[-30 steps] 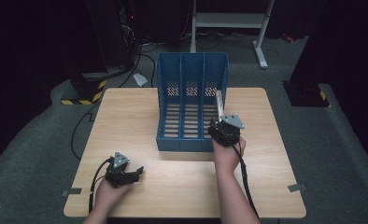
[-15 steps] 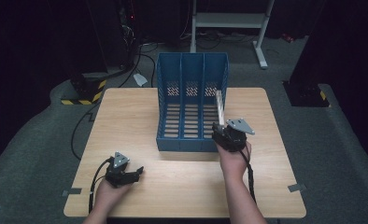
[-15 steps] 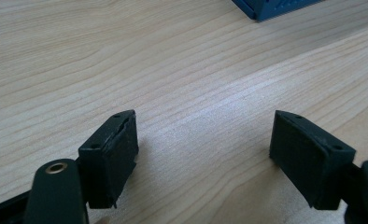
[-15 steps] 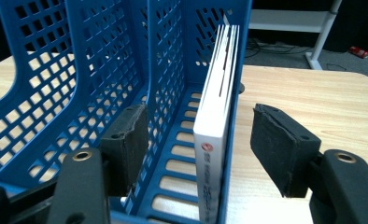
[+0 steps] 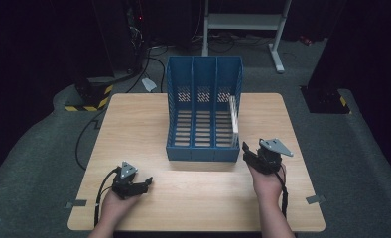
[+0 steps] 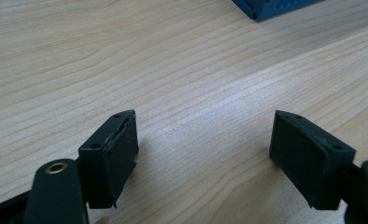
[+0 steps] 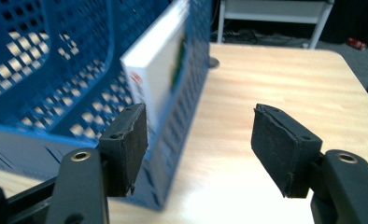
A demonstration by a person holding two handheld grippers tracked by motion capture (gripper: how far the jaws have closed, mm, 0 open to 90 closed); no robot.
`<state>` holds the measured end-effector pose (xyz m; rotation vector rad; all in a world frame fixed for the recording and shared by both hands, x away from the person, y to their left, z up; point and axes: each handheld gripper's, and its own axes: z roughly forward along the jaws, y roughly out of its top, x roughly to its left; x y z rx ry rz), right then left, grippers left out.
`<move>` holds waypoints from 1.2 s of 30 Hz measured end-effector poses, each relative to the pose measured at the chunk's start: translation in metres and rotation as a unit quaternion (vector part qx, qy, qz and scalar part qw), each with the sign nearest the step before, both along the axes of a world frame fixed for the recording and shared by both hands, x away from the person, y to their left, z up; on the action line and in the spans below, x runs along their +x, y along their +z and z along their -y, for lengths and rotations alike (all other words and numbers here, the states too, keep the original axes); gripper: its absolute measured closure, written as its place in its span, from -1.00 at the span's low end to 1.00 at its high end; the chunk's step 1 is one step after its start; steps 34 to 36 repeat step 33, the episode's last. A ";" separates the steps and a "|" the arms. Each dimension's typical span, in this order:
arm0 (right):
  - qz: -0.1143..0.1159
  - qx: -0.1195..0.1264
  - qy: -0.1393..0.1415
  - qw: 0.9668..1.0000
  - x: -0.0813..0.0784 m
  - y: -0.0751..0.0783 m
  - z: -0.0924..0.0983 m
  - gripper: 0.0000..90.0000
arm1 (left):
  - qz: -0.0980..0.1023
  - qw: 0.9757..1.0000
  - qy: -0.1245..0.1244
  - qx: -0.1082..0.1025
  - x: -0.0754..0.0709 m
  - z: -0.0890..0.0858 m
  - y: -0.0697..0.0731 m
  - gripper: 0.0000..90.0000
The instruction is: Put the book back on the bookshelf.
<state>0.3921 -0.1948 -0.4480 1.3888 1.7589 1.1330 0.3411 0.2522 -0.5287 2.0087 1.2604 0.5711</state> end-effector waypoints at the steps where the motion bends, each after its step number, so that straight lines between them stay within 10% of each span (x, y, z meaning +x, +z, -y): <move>1: -0.004 -0.002 0.000 1.000 -0.001 -0.003 0.004 -0.22 | 0.000 1.000 0.000 0.000 0.000 0.000 0.000 -0.47; 12: -0.072 -0.035 -0.008 0.997 -0.007 -0.052 0.042 -0.30 | 0.000 1.000 0.000 0.000 0.000 0.000 0.000 -0.47; 19: -0.136 -0.059 -0.011 0.989 -0.011 -0.075 0.054 -0.34 | 0.000 1.000 0.000 0.001 0.000 0.000 0.000 -0.47; 36: -0.145 -0.064 -0.007 0.987 -0.011 -0.076 0.052 -0.55 | 0.002 1.000 0.001 0.000 0.000 0.000 0.000 -0.47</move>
